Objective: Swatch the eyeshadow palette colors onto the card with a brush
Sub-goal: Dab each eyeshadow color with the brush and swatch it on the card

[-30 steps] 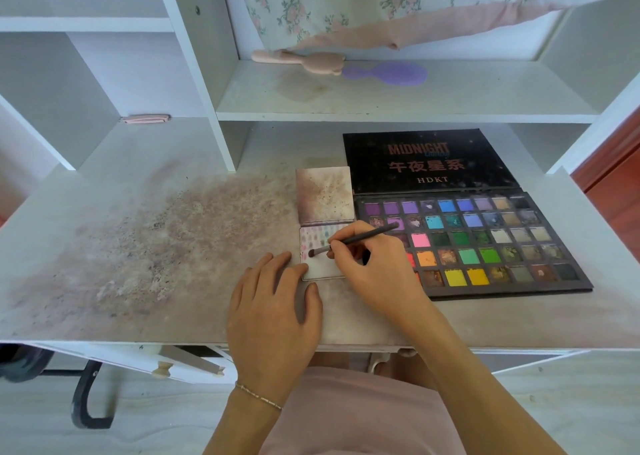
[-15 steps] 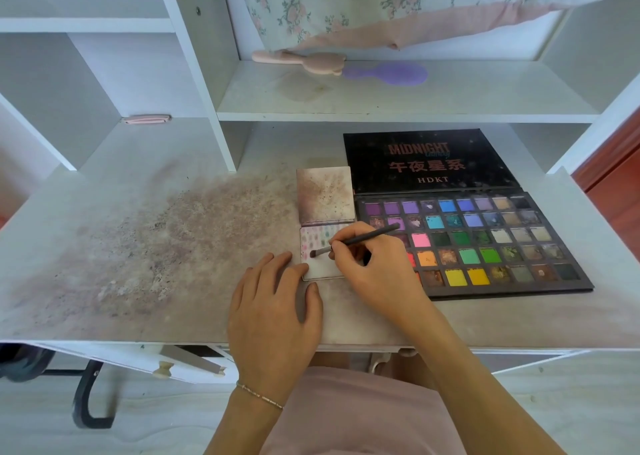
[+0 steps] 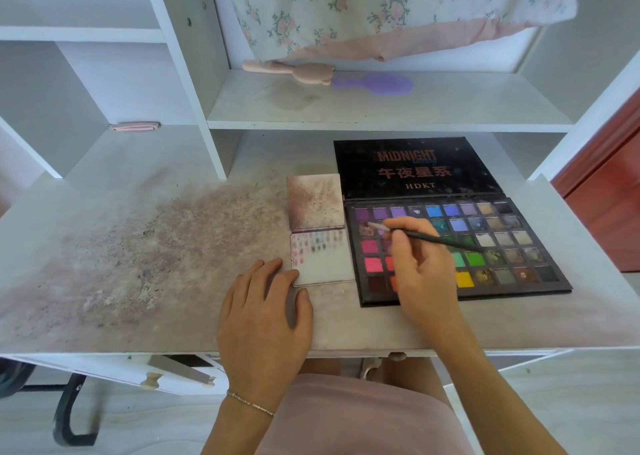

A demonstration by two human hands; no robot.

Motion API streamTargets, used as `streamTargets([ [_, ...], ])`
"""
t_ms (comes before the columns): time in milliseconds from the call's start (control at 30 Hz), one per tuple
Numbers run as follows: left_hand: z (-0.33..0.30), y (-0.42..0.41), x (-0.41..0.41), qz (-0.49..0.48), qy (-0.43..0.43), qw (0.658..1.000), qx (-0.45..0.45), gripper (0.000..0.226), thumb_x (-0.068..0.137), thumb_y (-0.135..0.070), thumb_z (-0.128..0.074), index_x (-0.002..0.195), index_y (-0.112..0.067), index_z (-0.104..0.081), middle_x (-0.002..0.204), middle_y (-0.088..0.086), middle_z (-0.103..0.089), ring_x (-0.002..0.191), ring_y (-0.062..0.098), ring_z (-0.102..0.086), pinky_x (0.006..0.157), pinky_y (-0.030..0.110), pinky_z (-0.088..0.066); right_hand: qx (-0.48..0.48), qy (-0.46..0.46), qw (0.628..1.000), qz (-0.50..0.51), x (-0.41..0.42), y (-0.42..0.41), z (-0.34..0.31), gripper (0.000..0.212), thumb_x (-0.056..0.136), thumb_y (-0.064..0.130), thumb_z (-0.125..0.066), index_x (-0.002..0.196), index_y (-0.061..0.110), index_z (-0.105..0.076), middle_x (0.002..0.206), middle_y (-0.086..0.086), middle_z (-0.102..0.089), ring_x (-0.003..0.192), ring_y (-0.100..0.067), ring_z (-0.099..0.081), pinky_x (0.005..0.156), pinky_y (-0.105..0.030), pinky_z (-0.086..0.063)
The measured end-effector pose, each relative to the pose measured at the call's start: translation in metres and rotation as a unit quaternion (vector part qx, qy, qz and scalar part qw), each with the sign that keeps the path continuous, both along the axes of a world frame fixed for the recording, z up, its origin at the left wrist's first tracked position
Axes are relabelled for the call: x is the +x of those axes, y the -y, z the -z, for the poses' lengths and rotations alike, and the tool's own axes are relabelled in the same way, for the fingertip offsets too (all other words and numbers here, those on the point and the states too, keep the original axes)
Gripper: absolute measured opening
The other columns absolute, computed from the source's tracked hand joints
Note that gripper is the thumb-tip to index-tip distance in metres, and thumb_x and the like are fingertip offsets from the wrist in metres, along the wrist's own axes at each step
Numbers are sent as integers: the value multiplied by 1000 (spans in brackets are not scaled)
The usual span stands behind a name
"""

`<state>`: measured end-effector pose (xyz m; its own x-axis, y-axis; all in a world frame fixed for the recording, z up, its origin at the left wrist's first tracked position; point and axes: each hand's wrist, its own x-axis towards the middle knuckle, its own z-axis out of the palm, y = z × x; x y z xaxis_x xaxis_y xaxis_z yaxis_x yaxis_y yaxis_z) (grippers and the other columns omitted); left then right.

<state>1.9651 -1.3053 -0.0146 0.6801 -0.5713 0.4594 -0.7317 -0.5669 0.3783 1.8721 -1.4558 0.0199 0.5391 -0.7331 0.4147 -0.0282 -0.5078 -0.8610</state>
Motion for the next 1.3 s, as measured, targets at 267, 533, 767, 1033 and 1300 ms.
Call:
streamTargets([
  [267, 2, 1, 0, -6, 12, 1000, -7, 36, 82, -33, -43, 92, -12, -70, 107, 8, -67, 103, 31, -62, 87, 44, -49, -18, -85, 991, 102, -46, 31, 3, 29, 94, 13, -40, 76, 36, -46, 68, 12, -54, 68, 4, -57, 53, -28, -49],
  [533, 1, 1, 0, -6, 3, 1000, 6, 38, 82, -35, -43, 94, -11, -70, 108, 9, -67, 103, 32, -61, 87, 45, -49, -50, -107, 992, 46, -45, 29, 4, 30, 90, 5, -47, 79, 34, -48, 66, 14, -54, 69, 4, -57, 53, -5, -42],
  [767, -1, 0, 0, -9, -5, 1000, 16, 40, 82, -36, -42, 95, -10, -70, 109, 10, -67, 103, 32, -61, 87, 47, -50, -48, -124, 990, 37, -42, 30, 5, 21, 90, 5, -48, 81, 24, -51, 67, 17, -53, 72, 10, -56, 56, -2, -40],
  [1033, 0, 1, 0, -9, 3, 1000, 11, 39, 82, -35, -42, 94, -11, -70, 108, 10, -67, 103, 32, -62, 87, 46, -49, -58, -120, 990, 41, -44, 30, 5, 22, 89, 4, -49, 79, 23, -52, 67, 18, -53, 71, 10, -55, 57, -2, -40],
  [1300, 1, 1, 0, -9, 9, 1000, 2, 39, 81, -35, -42, 93, -11, -70, 107, 10, -67, 101, 33, -62, 86, 46, -49, -38, -58, 997, 44, -42, 25, 0, 22, 85, 16, -46, 80, 37, -48, 69, 15, -55, 71, 4, -58, 56, -6, -44],
])
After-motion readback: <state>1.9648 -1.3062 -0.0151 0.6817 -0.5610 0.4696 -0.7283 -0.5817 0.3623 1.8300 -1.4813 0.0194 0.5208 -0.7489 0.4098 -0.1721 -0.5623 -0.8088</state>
